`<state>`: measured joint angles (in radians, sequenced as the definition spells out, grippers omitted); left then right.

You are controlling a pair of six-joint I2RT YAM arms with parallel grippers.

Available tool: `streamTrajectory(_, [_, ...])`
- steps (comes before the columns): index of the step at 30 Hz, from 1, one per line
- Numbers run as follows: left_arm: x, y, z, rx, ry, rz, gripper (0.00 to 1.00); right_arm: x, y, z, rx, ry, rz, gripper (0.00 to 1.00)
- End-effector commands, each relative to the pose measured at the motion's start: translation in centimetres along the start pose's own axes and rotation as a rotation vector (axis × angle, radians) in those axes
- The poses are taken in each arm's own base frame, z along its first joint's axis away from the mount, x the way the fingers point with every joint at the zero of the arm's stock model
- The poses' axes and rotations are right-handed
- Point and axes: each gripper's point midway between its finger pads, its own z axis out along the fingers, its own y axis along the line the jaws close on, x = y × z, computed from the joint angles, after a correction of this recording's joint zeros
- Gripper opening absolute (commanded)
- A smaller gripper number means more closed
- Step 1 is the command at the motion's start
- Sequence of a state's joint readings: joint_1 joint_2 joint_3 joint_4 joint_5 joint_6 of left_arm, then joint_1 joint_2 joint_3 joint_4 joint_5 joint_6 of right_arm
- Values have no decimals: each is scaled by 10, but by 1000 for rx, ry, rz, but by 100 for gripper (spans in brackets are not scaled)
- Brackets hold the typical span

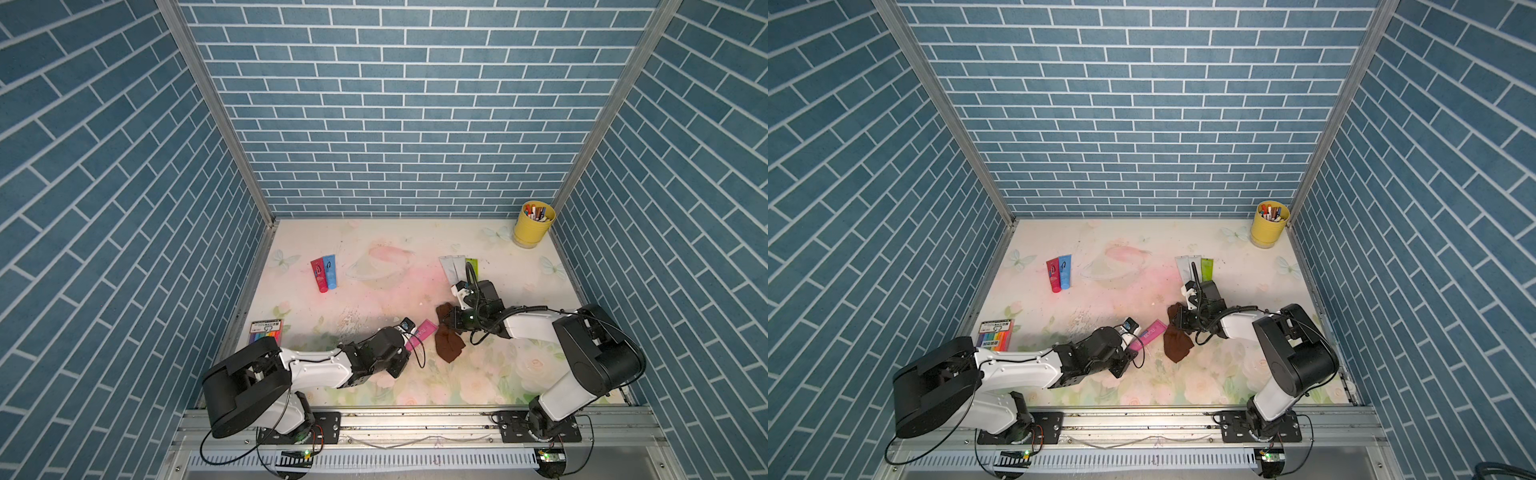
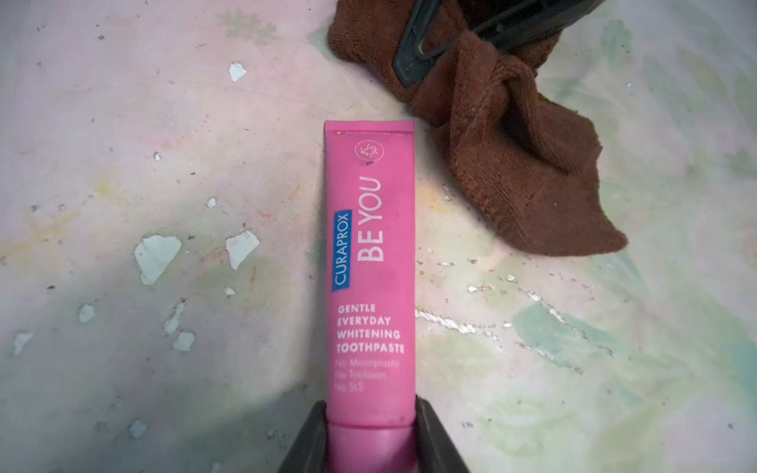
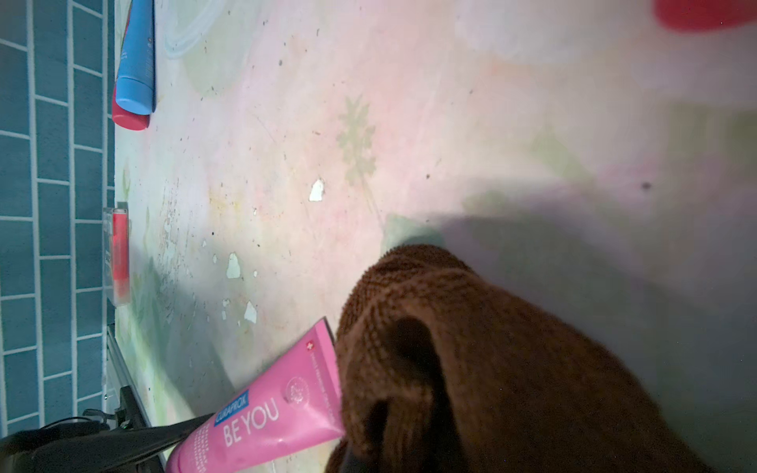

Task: Wipe the surface of the toothpaste tube
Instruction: Wipe the dirt from the toothpaste tube.

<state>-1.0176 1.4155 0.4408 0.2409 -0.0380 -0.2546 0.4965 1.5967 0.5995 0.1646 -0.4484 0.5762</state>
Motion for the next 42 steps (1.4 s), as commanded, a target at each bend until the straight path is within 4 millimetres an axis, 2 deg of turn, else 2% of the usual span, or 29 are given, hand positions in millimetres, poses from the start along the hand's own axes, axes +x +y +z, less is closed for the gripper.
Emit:
streamTrajectory(1, [-1,3,5,-29,19,-22,5,50,-61,-17,259,93,102,0])
streamTrajectory(3, [1,6,13,-60,49,-20,15,56,-56,-27,254,90,91,0])
streamTrajectory(4, [-9,2,16,-51,42,-21,20,57,-51,-32,246,83,83,0])
streamTrajectory(9, [-25,-33,20,96,42,-66,54,61,-32,-52,209,78,56,0])
streamTrajectory(13, [-39,-58,7,234,19,-120,63,62,-22,-66,197,91,22,0])
streamTrajectory(16, [-50,-65,-3,277,-3,-144,64,64,-17,-73,182,97,-2,0])
streamTrajectory(20, [-66,-42,-4,186,-9,-183,62,68,-21,-74,193,102,-34,0])
streamTrajectory(23, [-82,-24,-4,185,-32,-261,59,67,-18,-71,178,104,-42,0])
streamTrajectory(26, [-89,-10,3,204,-26,-328,53,66,-17,-71,170,105,-48,0])
streamTrajectory(32, [-83,-13,17,367,21,-404,45,66,-12,-73,149,89,-62,0])
streamTrajectory(42, [-54,-7,39,326,139,-392,45,68,-10,-69,155,103,-82,0])
